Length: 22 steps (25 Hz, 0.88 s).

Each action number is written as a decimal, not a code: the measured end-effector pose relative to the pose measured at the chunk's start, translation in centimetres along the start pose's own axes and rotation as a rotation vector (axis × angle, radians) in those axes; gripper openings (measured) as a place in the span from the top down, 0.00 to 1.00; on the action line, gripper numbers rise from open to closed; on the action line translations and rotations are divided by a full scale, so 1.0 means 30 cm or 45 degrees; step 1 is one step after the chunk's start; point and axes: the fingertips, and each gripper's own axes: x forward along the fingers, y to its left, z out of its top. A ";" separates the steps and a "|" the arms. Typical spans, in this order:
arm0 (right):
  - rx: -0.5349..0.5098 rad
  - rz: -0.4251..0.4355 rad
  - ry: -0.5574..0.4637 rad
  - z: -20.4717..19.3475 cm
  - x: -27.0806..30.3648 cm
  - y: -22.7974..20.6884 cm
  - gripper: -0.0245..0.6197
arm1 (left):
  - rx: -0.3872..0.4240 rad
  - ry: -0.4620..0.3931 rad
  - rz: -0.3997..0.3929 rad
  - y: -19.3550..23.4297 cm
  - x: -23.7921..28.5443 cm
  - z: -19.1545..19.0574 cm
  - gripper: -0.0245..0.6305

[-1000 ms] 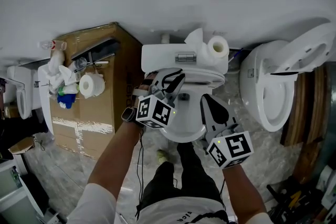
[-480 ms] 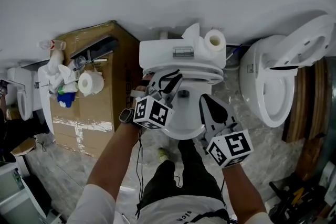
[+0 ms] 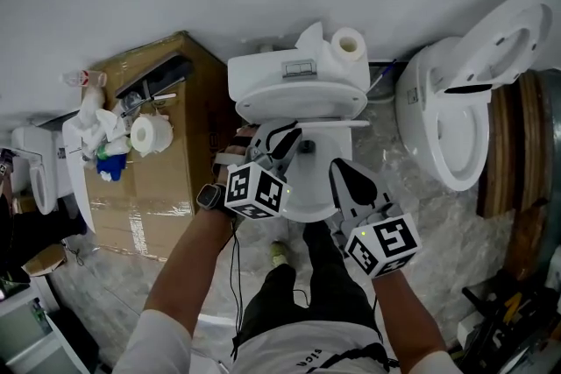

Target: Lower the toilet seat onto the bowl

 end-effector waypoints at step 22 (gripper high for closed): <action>0.042 -0.146 -0.060 -0.232 -0.294 0.099 0.94 | 0.057 0.107 -0.372 -0.523 -0.115 -0.106 0.85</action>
